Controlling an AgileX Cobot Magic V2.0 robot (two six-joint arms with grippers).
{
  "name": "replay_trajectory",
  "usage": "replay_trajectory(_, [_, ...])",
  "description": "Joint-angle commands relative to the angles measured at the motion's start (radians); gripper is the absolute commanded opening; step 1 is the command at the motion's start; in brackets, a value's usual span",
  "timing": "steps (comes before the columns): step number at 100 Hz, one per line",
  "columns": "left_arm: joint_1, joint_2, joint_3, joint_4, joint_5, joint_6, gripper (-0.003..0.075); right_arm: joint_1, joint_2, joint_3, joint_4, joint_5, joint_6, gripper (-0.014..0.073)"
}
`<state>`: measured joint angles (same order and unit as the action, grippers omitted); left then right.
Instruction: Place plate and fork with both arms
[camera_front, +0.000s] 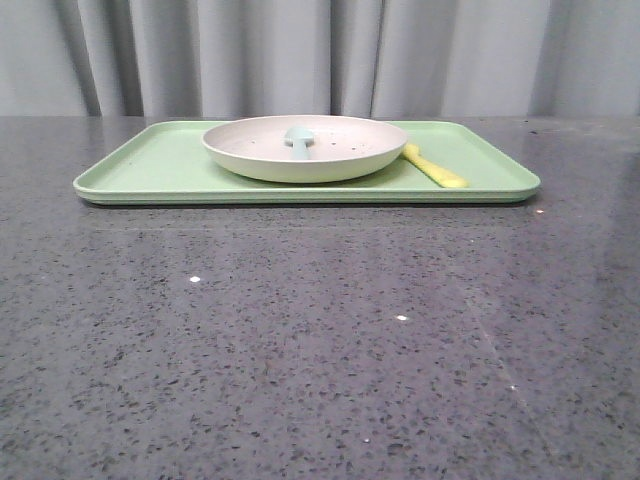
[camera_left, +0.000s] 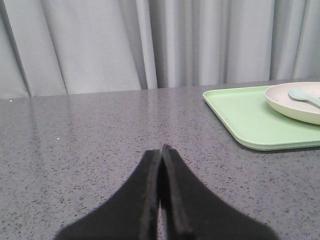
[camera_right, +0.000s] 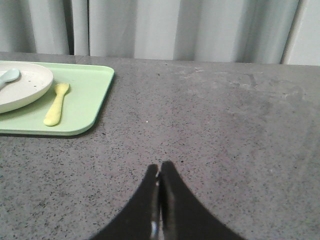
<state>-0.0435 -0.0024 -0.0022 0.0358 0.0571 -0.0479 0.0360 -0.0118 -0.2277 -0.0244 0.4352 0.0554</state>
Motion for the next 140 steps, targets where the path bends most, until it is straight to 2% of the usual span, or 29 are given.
replay_trajectory(1, [-0.003,-0.033,0.014,-0.001,-0.084,-0.011,-0.0020,-0.011,-0.022,0.030,0.014,-0.171,-0.020,-0.0068])
replay_trajectory(28, [-0.003,-0.033,0.014,-0.001,-0.084,-0.011,-0.0020,-0.011,-0.022,0.151,0.014,-0.332,-0.020,-0.0068])
replay_trajectory(68, [-0.003,-0.033,0.014,-0.001,-0.084,-0.011,-0.0020,-0.010,-0.022,0.249,-0.002,-0.435,-0.019,-0.0068])
replay_trajectory(140, [-0.003,-0.033,0.014,-0.001,-0.084,-0.011,-0.0020,-0.010,-0.022,0.249,-0.006,-0.442,-0.019,-0.0068])
